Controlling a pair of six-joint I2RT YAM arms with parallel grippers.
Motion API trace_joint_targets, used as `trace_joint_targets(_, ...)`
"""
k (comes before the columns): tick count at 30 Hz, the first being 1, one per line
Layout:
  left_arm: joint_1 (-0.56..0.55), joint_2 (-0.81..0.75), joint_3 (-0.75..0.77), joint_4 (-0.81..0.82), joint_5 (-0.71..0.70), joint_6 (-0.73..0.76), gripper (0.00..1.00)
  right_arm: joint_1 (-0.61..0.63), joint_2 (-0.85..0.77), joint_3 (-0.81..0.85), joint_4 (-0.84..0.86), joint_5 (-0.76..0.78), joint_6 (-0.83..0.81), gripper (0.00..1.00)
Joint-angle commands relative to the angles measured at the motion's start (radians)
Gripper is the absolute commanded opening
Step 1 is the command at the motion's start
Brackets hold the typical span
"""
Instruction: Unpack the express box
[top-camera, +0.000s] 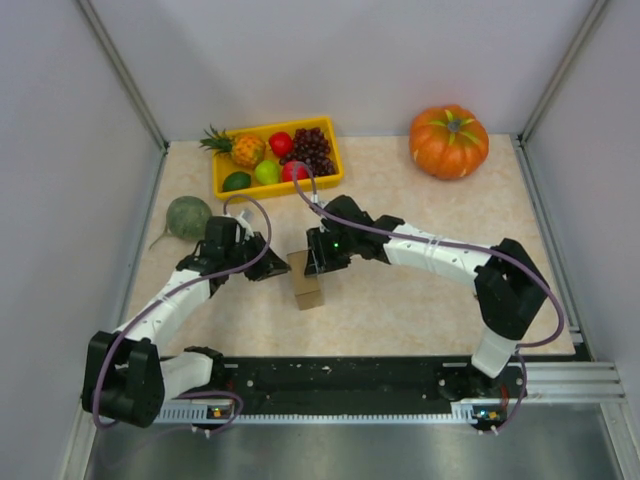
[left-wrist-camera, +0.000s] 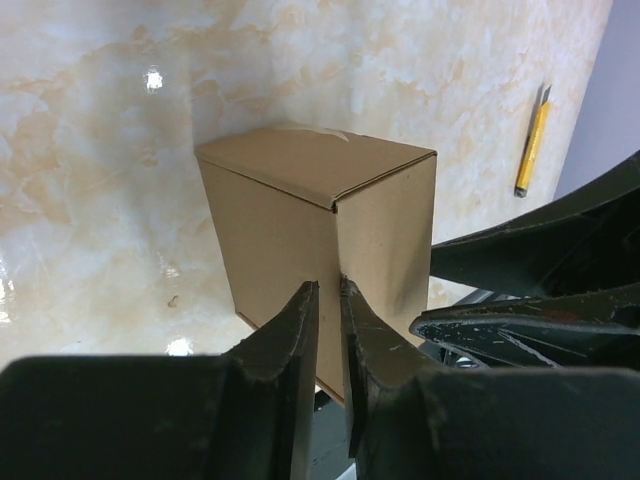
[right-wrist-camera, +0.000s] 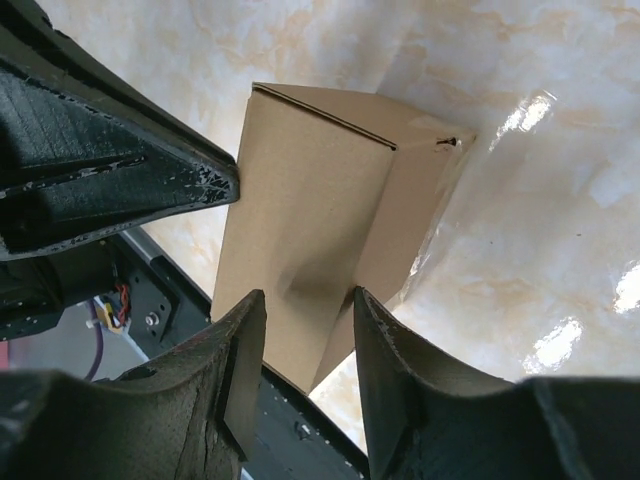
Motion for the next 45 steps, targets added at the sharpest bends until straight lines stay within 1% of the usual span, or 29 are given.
trace_joint_targets(1,0.005,0.015,-0.007,-0.103,-0.114,0.009,0.18,0.03,0.005,0.07,0.034,-0.029,-0.007,0.39)
trace_joint_targets(4,0.006,0.004,-0.002,-0.169,-0.199,0.003,0.18,0.048,0.006,0.096,0.033,-0.037,-0.015,0.39)
trace_joint_targets(5,0.009,0.001,0.002,-0.186,-0.247,0.001,0.18,0.051,0.006,0.102,0.034,-0.043,-0.016,0.39)
trace_joint_targets(8,0.012,0.0,0.022,-0.261,-0.347,-0.009,0.21,0.065,0.018,0.13,0.034,-0.061,-0.027,0.39)
trace_joint_targets(10,0.012,0.001,0.032,-0.305,-0.383,-0.017,0.22,0.07,0.028,0.146,0.034,-0.066,-0.033,0.39)
trace_joint_targets(15,0.015,-0.023,0.033,-0.339,-0.449,-0.032,0.27,0.087,0.049,0.173,0.031,-0.071,-0.042,0.39)
trace_joint_targets(18,0.017,-0.028,0.035,-0.351,-0.467,-0.037,0.29,0.088,0.042,0.177,0.025,-0.037,-0.039,0.39)
trace_joint_targets(22,0.017,-0.032,0.042,-0.367,-0.487,-0.037,0.31,0.087,0.014,0.177,0.004,0.05,-0.036,0.4)
trace_joint_targets(26,0.02,-0.049,0.065,-0.404,-0.584,-0.048,0.33,0.085,-0.017,0.153,-0.018,0.135,-0.036,0.41)
trace_joint_targets(28,0.025,-0.072,0.067,-0.407,-0.598,-0.049,0.36,0.083,-0.034,0.131,-0.033,0.191,-0.026,0.42)
trace_joint_targets(29,0.025,-0.081,0.065,-0.401,-0.587,-0.045,0.38,0.079,-0.038,0.122,-0.047,0.207,-0.023,0.44)
trace_joint_targets(30,0.025,-0.098,0.062,-0.391,-0.57,-0.042,0.43,0.074,-0.043,0.111,-0.05,0.221,-0.006,0.45)
trace_joint_targets(32,0.026,-0.112,0.049,-0.339,-0.521,-0.02,0.48,0.053,-0.054,0.073,-0.055,0.236,0.013,0.45)
trace_joint_targets(33,0.025,-0.129,0.039,-0.313,-0.436,-0.008,0.53,0.047,-0.057,0.061,-0.056,0.238,0.016,0.45)
trace_joint_targets(34,0.026,-0.138,0.024,-0.272,-0.408,-0.006,0.6,0.03,-0.066,0.038,-0.058,0.244,0.02,0.45)
trace_joint_targets(35,0.026,-0.149,0.012,-0.247,-0.385,-0.005,0.64,0.022,-0.072,0.027,-0.059,0.247,0.028,0.45)
trace_joint_targets(36,0.026,-0.167,0.001,-0.221,-0.333,0.0,0.68,0.013,-0.078,0.015,-0.065,0.248,0.031,0.45)
trace_joint_targets(37,0.025,-0.174,-0.017,-0.201,-0.319,0.0,0.73,0.002,-0.09,-0.011,-0.069,0.286,0.033,0.46)
trace_joint_targets(40,0.025,-0.172,-0.047,-0.112,-0.222,0.02,0.76,-0.056,-0.139,-0.063,-0.118,0.372,0.054,0.48)
trace_joint_targets(41,0.026,-0.164,-0.048,-0.097,-0.205,0.02,0.77,-0.1,-0.17,-0.079,-0.133,0.391,0.071,0.49)
trace_joint_targets(44,0.025,-0.09,-0.045,-0.103,-0.174,0.023,0.77,-0.175,-0.214,-0.148,-0.176,0.445,0.083,0.51)
trace_joint_targets(45,0.026,-0.073,-0.044,-0.104,-0.168,0.03,0.77,-0.221,-0.242,-0.162,-0.187,0.462,0.086,0.52)
